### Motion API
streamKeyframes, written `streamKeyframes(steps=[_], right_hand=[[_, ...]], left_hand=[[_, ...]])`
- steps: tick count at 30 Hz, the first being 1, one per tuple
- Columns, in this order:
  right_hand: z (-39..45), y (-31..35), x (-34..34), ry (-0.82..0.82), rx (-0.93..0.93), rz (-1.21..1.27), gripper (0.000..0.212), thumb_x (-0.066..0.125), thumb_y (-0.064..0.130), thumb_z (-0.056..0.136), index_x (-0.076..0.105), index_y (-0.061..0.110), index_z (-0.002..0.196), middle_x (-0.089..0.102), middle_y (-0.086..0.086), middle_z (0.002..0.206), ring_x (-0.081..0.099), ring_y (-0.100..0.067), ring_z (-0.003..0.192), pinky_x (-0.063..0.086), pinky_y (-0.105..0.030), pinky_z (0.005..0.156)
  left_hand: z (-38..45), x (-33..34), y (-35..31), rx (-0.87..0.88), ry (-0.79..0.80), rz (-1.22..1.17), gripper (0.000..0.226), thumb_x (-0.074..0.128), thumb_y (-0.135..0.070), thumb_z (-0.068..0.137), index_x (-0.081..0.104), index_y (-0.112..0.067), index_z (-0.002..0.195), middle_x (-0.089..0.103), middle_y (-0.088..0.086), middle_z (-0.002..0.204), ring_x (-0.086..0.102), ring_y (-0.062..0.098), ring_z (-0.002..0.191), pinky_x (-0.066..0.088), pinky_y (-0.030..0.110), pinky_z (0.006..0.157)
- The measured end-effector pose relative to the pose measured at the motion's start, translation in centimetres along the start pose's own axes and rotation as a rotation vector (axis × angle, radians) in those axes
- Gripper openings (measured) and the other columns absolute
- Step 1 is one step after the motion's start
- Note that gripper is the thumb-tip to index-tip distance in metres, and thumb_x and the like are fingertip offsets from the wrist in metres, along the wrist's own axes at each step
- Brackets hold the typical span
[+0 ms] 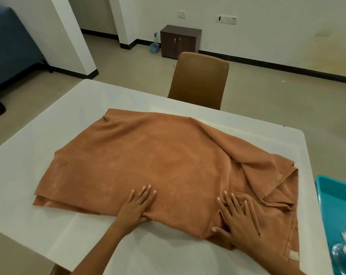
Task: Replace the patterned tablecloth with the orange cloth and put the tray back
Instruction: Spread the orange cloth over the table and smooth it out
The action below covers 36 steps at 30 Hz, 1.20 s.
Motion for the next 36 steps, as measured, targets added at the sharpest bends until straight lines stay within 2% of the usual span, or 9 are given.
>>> streamKeyframes(steps=[3, 8, 16, 19, 22, 25, 28, 31, 36], right_hand=[[0.3, -1.6, 0.8, -0.103, 0.009, 0.073, 0.067, 0.019, 0.065, 0.093, 0.017, 0.030, 0.150, 0.017, -0.003, 0.158, 0.020, -0.024, 0.144, 0.008, -0.049, 0.114], [3.9, -3.2, -0.7, -0.235, -0.023, 0.120, 0.052, 0.020, 0.047, 0.100, 0.033, 0.025, 0.145, 0.024, 0.003, 0.155, 0.018, -0.016, 0.144, 0.011, -0.045, 0.115], [14.4, -7.3, -7.1, -0.300, 0.065, 0.209, 0.069, 0.006, 0.059, 0.087, 0.036, 0.029, 0.142, 0.036, 0.010, 0.148, 0.028, -0.013, 0.140, 0.015, -0.041, 0.116], [12.7, -6.4, -14.1, -0.617, 0.028, 0.354, 0.058, 0.018, 0.058, 0.095, 0.058, 0.027, 0.124, 0.066, 0.000, 0.119, 0.056, -0.012, 0.108, 0.045, -0.039, 0.093], [6.8, -5.6, -17.8, -0.878, 0.047, 0.477, 0.055, 0.030, 0.057, 0.095, 0.069, 0.019, 0.089, 0.067, -0.006, 0.071, 0.058, -0.018, 0.060, 0.052, -0.038, 0.061], [2.0, -3.4, -16.2, -0.728, 0.129, 0.754, 0.062, 0.034, 0.073, 0.086, 0.070, 0.024, 0.075, 0.063, 0.005, 0.065, 0.057, -0.011, 0.060, 0.051, -0.037, 0.065], [-0.8, 1.7, -11.8, -0.345, 0.045, 0.616, 0.068, 0.040, 0.069, 0.086, 0.069, 0.008, 0.088, 0.059, 0.001, 0.076, 0.055, -0.018, 0.083, 0.046, -0.039, 0.087], [-2.0, 3.9, -7.0, 0.106, -0.015, 0.927, 0.089, 0.029, 0.084, 0.076, 0.062, 0.001, 0.075, 0.063, -0.008, 0.067, 0.057, -0.020, 0.063, 0.050, -0.043, 0.072], [-1.9, -7.1, -6.8, -0.443, 0.465, 1.094, 0.103, 0.031, 0.088, 0.072, 0.061, -0.010, 0.084, 0.064, -0.025, 0.082, 0.064, -0.031, 0.075, 0.053, -0.046, 0.074]], left_hand=[[0.5, 1.2, 0.0, 0.007, 0.000, -0.035, 0.085, 0.020, -0.074, 0.085, 0.026, -0.019, 0.149, 0.021, 0.004, 0.157, 0.019, 0.021, 0.143, 0.012, 0.040, 0.112], [3.0, 0.1, 0.9, 0.012, -0.165, -0.090, 0.083, 0.017, -0.073, 0.085, 0.026, -0.021, 0.149, 0.018, 0.002, 0.158, 0.018, 0.020, 0.145, 0.015, 0.040, 0.113], [12.7, -2.7, 4.9, -0.084, -0.171, -0.083, 0.058, 0.008, -0.059, 0.097, 0.010, -0.036, 0.150, 0.028, 0.002, 0.154, 0.034, 0.020, 0.138, 0.014, 0.034, 0.107], [12.9, -2.8, 4.1, -0.045, -0.137, -0.093, 0.073, 0.016, -0.071, 0.091, 0.021, -0.027, 0.150, 0.028, 0.005, 0.154, 0.035, 0.022, 0.138, 0.007, 0.032, 0.110], [10.9, -2.7, 1.5, 0.028, -0.167, -0.146, 0.091, 0.023, -0.081, 0.082, 0.017, -0.022, 0.151, 0.013, 0.003, 0.158, 0.022, 0.022, 0.143, 0.001, 0.034, 0.112], [8.0, -5.9, -4.1, 0.091, -0.351, -0.408, 0.096, 0.016, -0.084, 0.079, 0.007, -0.024, 0.152, 0.001, -0.003, 0.160, 0.003, 0.016, 0.147, -0.002, 0.037, 0.115], [4.6, -10.4, -11.5, 0.178, -0.535, -0.761, 0.085, 0.007, -0.077, 0.083, 0.014, -0.026, 0.151, 0.011, -0.001, 0.159, 0.004, 0.012, 0.146, -0.002, 0.031, 0.117], [3.6, -11.4, -13.2, -0.004, -0.651, -0.911, 0.076, 0.005, -0.071, 0.089, 0.024, -0.028, 0.149, 0.012, -0.007, 0.158, 0.002, 0.007, 0.146, 0.000, 0.032, 0.118], [6.3, -7.5, -15.4, -0.270, -0.473, -0.572, 0.076, 0.012, -0.065, 0.091, 0.025, -0.015, 0.147, 0.007, 0.006, 0.158, -0.004, 0.014, 0.145, -0.006, 0.034, 0.118]])
Point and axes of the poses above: each hand's wrist, its own z-axis towards the middle knuckle, its own x-axis out of the palm, y = z × x, the point moved 10 cm from there along z, towards the middle knuckle
